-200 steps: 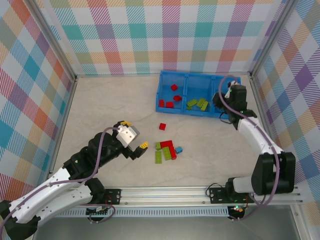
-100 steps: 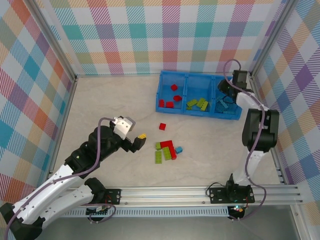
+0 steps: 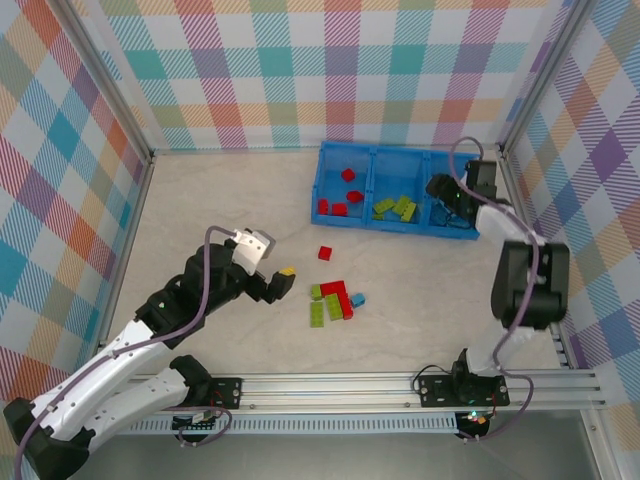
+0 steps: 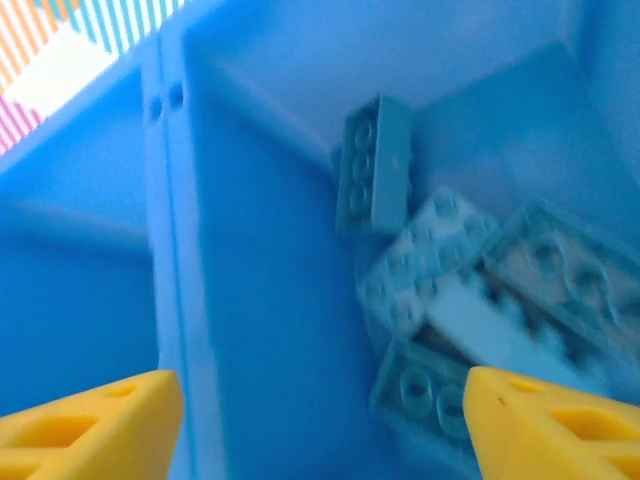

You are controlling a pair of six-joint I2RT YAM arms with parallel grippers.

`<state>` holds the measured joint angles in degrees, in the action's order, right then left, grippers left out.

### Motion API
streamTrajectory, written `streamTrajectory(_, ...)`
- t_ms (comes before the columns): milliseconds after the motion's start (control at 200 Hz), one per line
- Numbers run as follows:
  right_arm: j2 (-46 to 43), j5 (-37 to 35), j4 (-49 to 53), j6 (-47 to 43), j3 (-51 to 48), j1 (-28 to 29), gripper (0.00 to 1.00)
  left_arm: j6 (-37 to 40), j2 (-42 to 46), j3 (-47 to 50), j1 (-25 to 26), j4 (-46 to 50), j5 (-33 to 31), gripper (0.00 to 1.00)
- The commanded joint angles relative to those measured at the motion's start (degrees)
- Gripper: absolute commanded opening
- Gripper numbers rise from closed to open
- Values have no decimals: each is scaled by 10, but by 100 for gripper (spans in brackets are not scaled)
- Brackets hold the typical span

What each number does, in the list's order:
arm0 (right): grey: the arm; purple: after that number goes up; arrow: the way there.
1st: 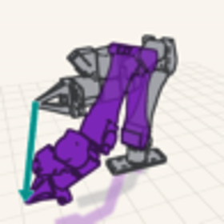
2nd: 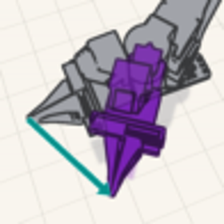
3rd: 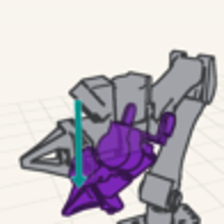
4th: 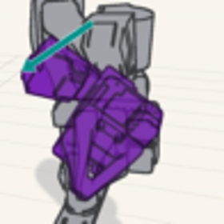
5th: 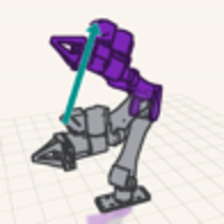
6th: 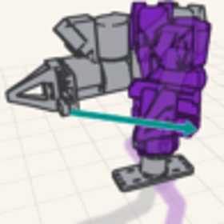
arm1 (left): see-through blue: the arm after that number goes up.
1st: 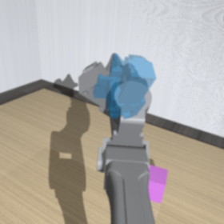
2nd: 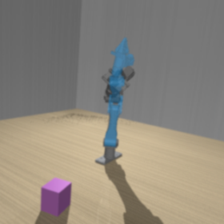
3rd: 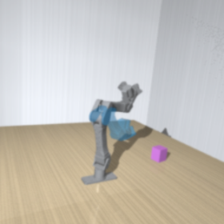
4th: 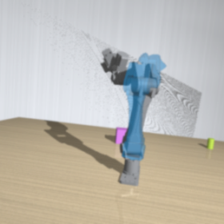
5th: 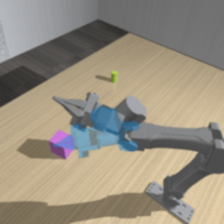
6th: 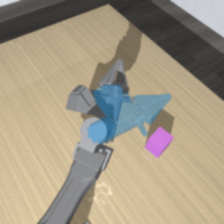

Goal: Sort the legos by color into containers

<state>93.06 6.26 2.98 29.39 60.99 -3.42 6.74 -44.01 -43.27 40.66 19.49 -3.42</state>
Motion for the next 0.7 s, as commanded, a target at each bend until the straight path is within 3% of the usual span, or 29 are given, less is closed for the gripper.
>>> streamTrajectory(0,-127,51,-67,29,-89,0,79,-73,-26,-32,-7,27,-39,100)
streamTrajectory(150,-288,169,16,27,-156,33,78,-192,-101,-52,-6,64,-81,100)
streamTrajectory(320,-396,179,211,-49,-157,179,86,-232,-199,-76,-6,31,-47,100)
streamTrajectory(455,-406,204,298,-41,-174,263,87,-246,-316,-145,-6,48,-45,100)
streamTrajectory(695,-352,121,355,-2,-146,431,98,-263,-529,-267,-4,43,-29,98)
